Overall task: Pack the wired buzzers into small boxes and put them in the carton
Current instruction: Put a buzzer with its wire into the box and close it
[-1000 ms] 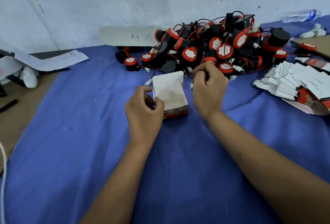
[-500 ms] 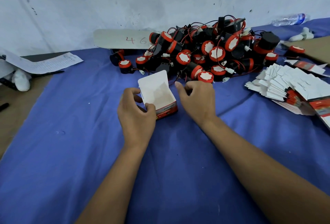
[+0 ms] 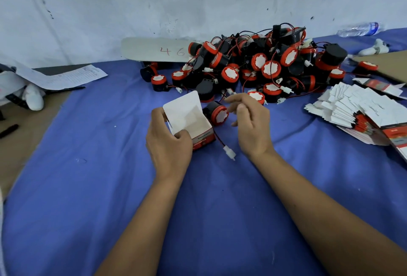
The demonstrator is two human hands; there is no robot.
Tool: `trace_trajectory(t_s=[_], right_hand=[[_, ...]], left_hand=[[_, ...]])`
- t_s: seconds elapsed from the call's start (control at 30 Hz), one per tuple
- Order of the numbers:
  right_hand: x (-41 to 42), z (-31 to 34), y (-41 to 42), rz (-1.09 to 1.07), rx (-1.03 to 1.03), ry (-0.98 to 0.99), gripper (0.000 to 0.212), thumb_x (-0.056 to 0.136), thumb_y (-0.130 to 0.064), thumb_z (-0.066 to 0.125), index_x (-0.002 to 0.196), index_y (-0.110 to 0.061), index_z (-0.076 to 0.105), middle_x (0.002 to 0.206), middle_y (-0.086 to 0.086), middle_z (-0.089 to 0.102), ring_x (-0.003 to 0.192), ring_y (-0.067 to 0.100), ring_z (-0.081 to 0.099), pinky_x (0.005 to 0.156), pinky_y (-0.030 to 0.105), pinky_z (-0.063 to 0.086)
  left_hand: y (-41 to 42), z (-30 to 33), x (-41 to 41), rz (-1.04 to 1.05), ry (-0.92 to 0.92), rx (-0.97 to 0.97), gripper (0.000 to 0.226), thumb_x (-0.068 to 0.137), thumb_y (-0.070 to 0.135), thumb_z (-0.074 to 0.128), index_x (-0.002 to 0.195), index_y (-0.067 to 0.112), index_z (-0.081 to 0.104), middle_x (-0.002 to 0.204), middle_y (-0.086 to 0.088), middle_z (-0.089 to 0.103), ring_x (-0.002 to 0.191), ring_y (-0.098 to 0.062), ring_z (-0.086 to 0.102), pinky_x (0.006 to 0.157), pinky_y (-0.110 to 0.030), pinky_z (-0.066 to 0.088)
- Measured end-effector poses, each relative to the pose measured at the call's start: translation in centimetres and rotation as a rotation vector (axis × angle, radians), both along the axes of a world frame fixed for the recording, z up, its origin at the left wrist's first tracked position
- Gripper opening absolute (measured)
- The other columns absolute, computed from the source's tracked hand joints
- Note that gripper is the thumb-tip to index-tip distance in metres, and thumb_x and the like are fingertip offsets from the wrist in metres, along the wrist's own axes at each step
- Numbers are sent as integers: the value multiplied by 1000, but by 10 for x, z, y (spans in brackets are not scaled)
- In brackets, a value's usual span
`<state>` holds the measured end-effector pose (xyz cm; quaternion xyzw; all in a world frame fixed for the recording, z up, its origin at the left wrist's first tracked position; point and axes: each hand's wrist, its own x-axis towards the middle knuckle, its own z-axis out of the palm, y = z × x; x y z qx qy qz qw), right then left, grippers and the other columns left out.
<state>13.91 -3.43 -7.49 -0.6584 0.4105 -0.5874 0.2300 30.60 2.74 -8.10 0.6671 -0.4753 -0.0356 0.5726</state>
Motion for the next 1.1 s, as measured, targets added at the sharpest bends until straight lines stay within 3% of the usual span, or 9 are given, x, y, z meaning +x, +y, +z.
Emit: trace_trajectory(t_s=[0.07, 0.13, 0.23, 0.43, 0.53, 0.63, 0.7, 0.9, 1.1], right_hand=[[1, -5, -8, -114, 11, 403, 55, 82, 1, 45, 129, -18, 67, 126, 4, 62, 119, 26, 49, 90, 45, 53], [3, -10, -14, 11, 49, 718, 83, 79, 14, 44, 151, -26, 49, 159, 5, 35, 144, 32, 24, 110, 41, 41], [8, -15, -19, 201, 41, 887, 75, 91, 4, 50, 157, -32, 38, 169, 4, 13, 150, 34, 15, 119, 44, 29], [6, -10, -12, -48, 112, 743, 50, 92, -38, 67, 138, -28, 51, 123, 4, 50, 104, 30, 56, 82, 38, 50], [2, -1, -5, -57, 427, 185, 44, 88, -47, 69, 128, -32, 56, 112, -4, 63, 93, 15, 62, 73, 30, 52], [2, 9, 5, 248, 694, -499, 24, 97, -39, 61, 120, -33, 64, 92, 0, 64, 57, 16, 52, 44, 23, 38], [5, 13, 12, 437, 731, -688, 18, 99, -32, 58, 113, -21, 64, 85, 5, 61, 52, 20, 51, 41, 23, 35], [10, 20, 28, 731, 608, -694, 23, 94, -15, 63, 115, -11, 54, 109, 20, 65, 92, 43, 72, 64, 35, 61], [23, 21, 36, 554, 394, -341, 23, 89, -19, 76, 96, -9, 56, 76, -3, 72, 67, 5, 68, 58, 18, 51]], left_hand=[[-1, 1, 4, 5, -6, 7, 41, 75, -1, 57, 108, 22, 52, 100, 13, 65, 86, -14, 60, 62, -23, 43], [-1, 2, 12, 30, -30, 8, 40, 74, -2, 57, 106, 22, 54, 95, 12, 65, 83, -16, 60, 58, -15, 38], [0, 4, 24, 101, -15, -3, 41, 73, -4, 56, 108, 17, 59, 97, 9, 66, 87, -23, 62, 62, -26, 42], [1, 4, 26, 149, 25, -28, 38, 73, -5, 55, 106, 13, 60, 98, 10, 65, 89, -24, 63, 69, -29, 41], [0, 4, 26, 128, 45, -38, 39, 73, -6, 56, 108, 12, 61, 101, 5, 69, 91, -26, 64, 72, -36, 49], [-2, 3, 24, 84, 53, -25, 38, 74, -7, 58, 107, 13, 60, 98, 2, 69, 89, -26, 64, 70, -37, 51], [-3, 1, 22, 48, 43, -10, 35, 75, -6, 61, 105, 13, 58, 94, 2, 67, 83, -26, 63, 66, -34, 48], [-3, -3, 18, -74, 29, 23, 33, 79, 1, 71, 106, 18, 60, 95, 20, 64, 60, -7, 60, 56, -10, 39], [-4, -5, 8, -208, 68, 26, 24, 83, 16, 80, 98, 25, 65, 92, 13, 70, 62, -13, 62, 60, -32, 53]])
